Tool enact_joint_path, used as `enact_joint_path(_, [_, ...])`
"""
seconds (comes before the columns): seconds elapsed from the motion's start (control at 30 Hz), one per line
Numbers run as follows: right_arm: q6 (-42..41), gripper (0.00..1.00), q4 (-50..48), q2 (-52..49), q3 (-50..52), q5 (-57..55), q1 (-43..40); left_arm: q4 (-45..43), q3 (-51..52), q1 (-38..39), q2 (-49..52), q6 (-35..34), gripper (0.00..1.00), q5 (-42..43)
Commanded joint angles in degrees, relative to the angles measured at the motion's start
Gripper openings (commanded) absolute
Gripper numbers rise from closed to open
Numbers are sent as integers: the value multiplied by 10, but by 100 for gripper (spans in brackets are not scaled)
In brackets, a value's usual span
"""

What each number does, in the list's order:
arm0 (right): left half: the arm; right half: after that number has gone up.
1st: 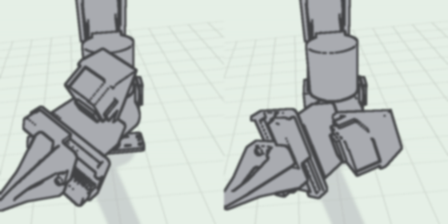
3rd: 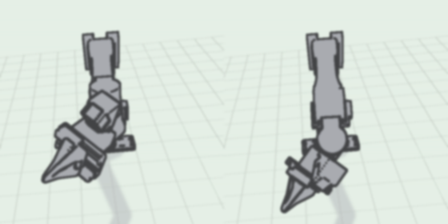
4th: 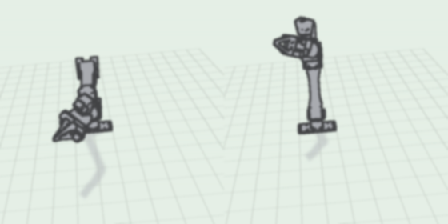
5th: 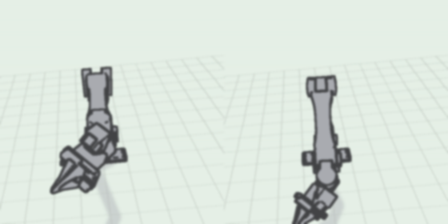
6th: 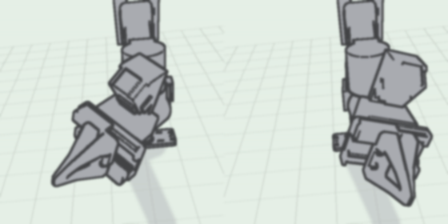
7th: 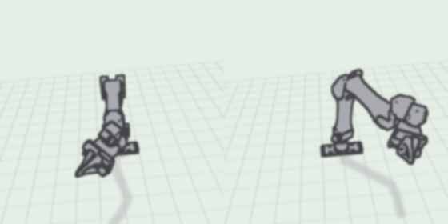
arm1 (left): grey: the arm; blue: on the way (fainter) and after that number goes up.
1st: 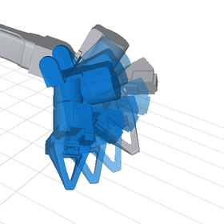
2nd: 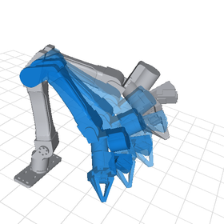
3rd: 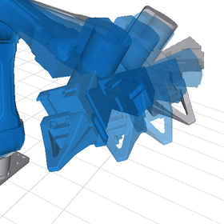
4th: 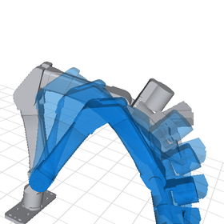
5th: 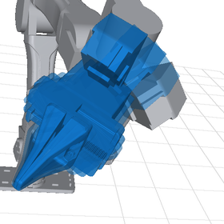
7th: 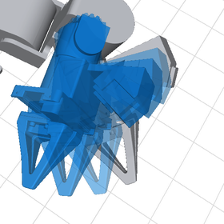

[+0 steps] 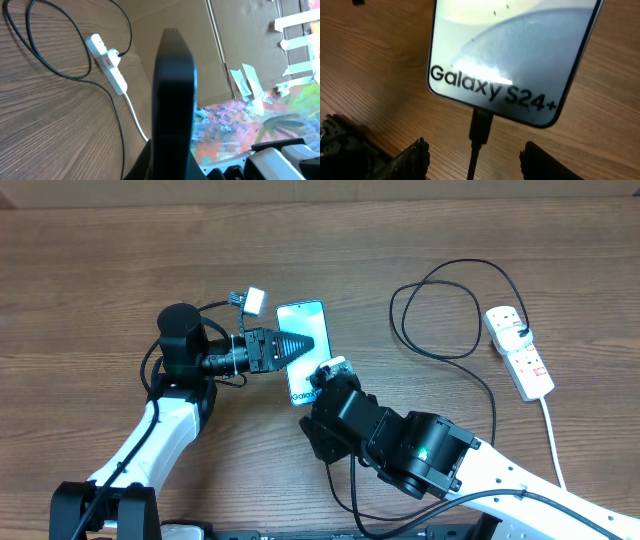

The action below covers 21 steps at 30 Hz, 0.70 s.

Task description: Plug charger to phone and switch on socket

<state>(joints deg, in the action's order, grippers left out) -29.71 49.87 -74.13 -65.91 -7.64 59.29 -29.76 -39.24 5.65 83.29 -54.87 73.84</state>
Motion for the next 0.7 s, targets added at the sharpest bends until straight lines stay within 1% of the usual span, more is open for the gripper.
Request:
enact_joint_path(0.0, [-21,59,4,1,-9,13,-2,-5,2,4,-3,-7,4,-10])
enact_joint_path(0.03, [-26,59,4,-1,-5,13,-2,-5,1,4,-3,-12,4,-14])
enact_joint_path(0.07, [-44,59,3,-6,2,13,-2,-5,1,4,-3,-17,4,-19])
enact_joint_path(0.1, [-79,59,4,-15,10,13,-1,-5,1,4,-3,-22,4,-24])
enact_joint_path(0.13, [-93,59,4,-20,13,13,-1,-5,1,4,-3,-25,4,-25])
enact_joint_path(0.17, [-102,56,3,-25,16,13,-1,-5,2,4,-3,-26,4,-25])
enact_joint_path(0.2, [-107,53,2,-30,17,13,-1,-5,2,4,-3,-26,4,-24])
enact_joint_path(0.3, [-106,37,-3,-36,17,-1,-1,-5,2,4,-3,-25,4,-25])
enact_joint_path(0.47, [-106,27,-10,-36,17,-7,-1,-5,2,4,-3,-23,4,-25])
enact_joint_path(0.6, [-106,14,-22,-36,17,-7,-1,-5,1,4,-3,-21,4,-24])
enact_joint_path(0.67, [-106,6,-34,-36,17,-7,-1,-5,2,4,-3,-15,4,-23])
